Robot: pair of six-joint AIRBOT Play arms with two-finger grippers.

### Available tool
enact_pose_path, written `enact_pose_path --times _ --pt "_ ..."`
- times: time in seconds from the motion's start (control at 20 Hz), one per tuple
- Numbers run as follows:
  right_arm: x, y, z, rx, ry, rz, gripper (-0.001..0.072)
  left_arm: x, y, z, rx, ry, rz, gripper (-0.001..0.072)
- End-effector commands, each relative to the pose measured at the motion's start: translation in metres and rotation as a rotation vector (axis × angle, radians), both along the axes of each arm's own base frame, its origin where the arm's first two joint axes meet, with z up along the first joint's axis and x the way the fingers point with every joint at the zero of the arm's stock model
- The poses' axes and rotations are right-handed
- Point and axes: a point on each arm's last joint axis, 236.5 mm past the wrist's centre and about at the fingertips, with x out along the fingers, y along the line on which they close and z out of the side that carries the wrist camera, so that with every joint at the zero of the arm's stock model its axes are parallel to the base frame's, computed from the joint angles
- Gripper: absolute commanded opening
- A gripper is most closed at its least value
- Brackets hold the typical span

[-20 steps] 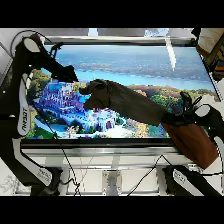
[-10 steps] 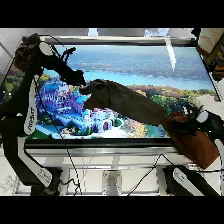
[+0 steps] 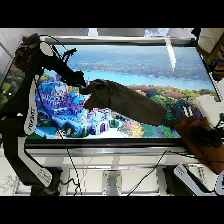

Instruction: Fold the shirts.

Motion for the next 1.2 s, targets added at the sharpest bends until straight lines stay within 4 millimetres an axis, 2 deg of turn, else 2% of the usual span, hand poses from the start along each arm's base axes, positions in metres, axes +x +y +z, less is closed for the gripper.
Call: enact_pose_path --times 0.0,0.1,0.2,0.25,0.3,0.35,0.45,0.55,0.65,0.8,0.95,1.15 --pt "0.016 -0.019 0.022 -0.012 -0.113 -0.016 0.0328 0.0 0.0 0.0 0.0 0.006 0.011 0.0371" --pt "0.064 0.011 0.05 0.115 -0.322 0.045 0.0329 0.0 0.0 0.0 0.0 0.006 0.011 0.0371" --pt "0.124 0.063 0.106 0.334 -0.651 0.12 0.0337 0.0 0.0 0.0 0.0 0.006 0.011 0.0373" --pt "0.139 0.09 0.135 0.437 -0.776 0.182 0.0337 0.0 0.0 0.0 0.0 0.006 0.01 0.0417" --pt "0.146 0.114 0.159 0.531 -0.861 0.241 0.0337 0.001 0.0 0.0 0.0 0.001 0.012 0.0501" --pt "0.147 0.127 0.168 0.58 -0.881 0.27 0.0337 0.003 0.0 0.0 -0.001 -0.006 0.012 0.0513" --pt "0.146 0.135 0.155 0.573 -0.812 0.283 0.0337 0.006 -0.001 0.0 -0.004 -0.019 0.02 0.0514" --pt "0.139 0.126 0.123 0.494 -0.676 0.247 0.0337 0.007 -0.002 -0.003 -0.005 -0.015 0.021 0.0513" --pt "0.131 0.122 0.103 0.452 -0.583 0.23 0.0337 0.008 -0.002 -0.009 -0.003 -0.004 0.022 0.0513" --pt "0.13 0.133 0.101 0.471 -0.556 0.246 0.0336 0.013 -0.006 -0.03 -0.002 0.021 0.025 0.0513" --pt "0.132 0.148 0.101 0.493 -0.541 0.279 0.0336 0.021 -0.021 -0.058 -0.003 0.017 -0.007 0.0513" --pt "0.135 0.174 0.103 0.534 -0.529 0.332 0.0336 0.044 -0.034 -0.087 -0.006 -0.041 0.014 0.0513"
